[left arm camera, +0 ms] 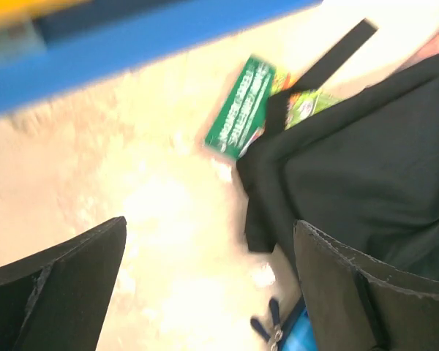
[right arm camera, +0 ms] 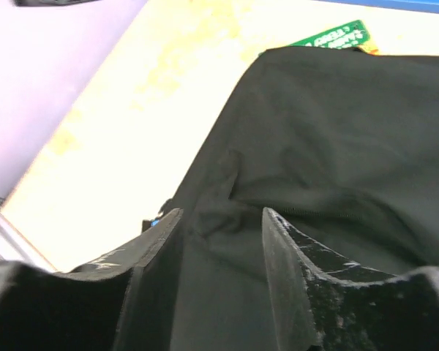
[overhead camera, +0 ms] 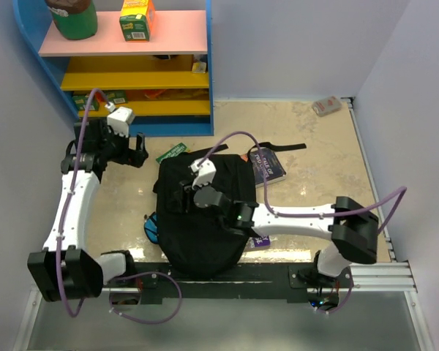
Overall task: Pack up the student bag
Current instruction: Zip the student bag at the center of the board.
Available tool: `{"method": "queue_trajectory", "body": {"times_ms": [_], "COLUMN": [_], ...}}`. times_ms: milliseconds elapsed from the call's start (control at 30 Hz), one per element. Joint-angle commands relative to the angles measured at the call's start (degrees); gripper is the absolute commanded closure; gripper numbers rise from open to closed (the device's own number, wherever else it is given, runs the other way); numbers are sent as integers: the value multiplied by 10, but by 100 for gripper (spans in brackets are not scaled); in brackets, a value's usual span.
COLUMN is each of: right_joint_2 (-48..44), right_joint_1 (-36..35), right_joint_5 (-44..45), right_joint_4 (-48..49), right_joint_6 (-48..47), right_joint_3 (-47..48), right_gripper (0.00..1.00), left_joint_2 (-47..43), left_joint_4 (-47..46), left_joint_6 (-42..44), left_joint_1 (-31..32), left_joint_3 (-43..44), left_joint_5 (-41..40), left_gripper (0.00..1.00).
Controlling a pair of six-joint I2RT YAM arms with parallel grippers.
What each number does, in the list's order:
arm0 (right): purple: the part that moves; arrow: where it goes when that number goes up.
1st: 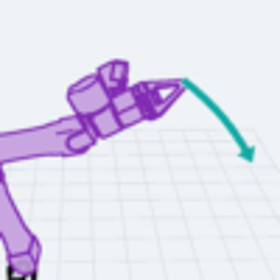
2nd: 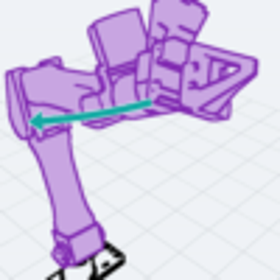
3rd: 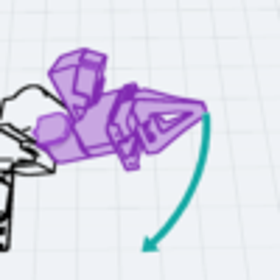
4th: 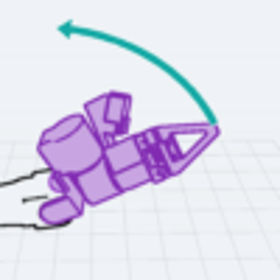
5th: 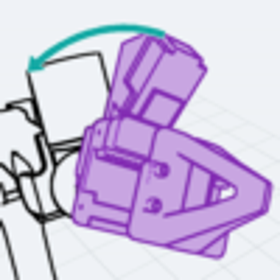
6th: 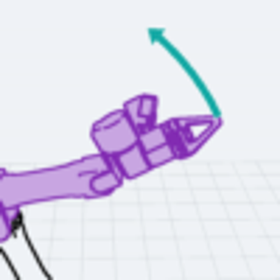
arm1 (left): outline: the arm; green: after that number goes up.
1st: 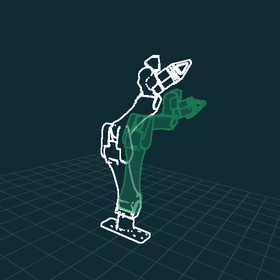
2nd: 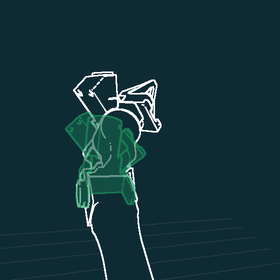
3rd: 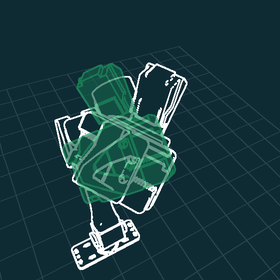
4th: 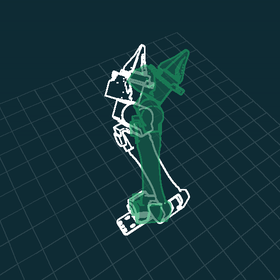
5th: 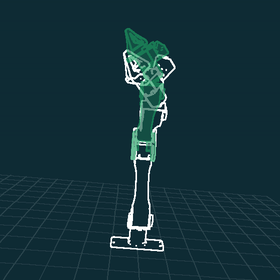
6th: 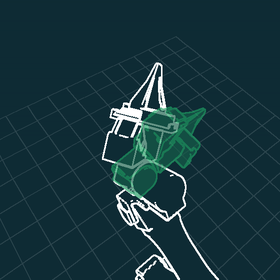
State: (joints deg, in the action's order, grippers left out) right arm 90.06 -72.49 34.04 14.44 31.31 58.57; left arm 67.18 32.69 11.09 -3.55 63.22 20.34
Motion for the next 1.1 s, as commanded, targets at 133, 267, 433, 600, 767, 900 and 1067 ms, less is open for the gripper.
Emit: {"method": "queue_trajectory", "body": {"times_ms": [133,267,433,600,767,900,1067], "right_joint_2": [141,178,201,209,213,228,251], "right_joint_1": [61,66,69,69,69,74,74], "right_joint_5": [-152,-168,-175,-171,-145,-139,-150], "right_joint_4": [-103,-130,-143,-143,-143,-143,-162], "right_joint_6": [-34,-27,-24,-21,-19,-19,-14], "right_joint_3": [174,210,222,226,230,246,263], "right_gripper": [47,46,46,50,54,62,69], "left_joint_2": [20,14,12,6,-5,-13,-19], "left_joint_4": [53,62,80,81,90,93,84], "left_joint_6": [49,61,82,82,98,105,100], "left_joint_1": [-65,-65,-65,-66,-66,-65,-65], "left_joint_3": [-33,-42,-45,-59,-71,-76,-87], "left_joint_5": [174,200,203,208,211,207,208], "left_gripper": [4,7,12,15,19,20,21]}}
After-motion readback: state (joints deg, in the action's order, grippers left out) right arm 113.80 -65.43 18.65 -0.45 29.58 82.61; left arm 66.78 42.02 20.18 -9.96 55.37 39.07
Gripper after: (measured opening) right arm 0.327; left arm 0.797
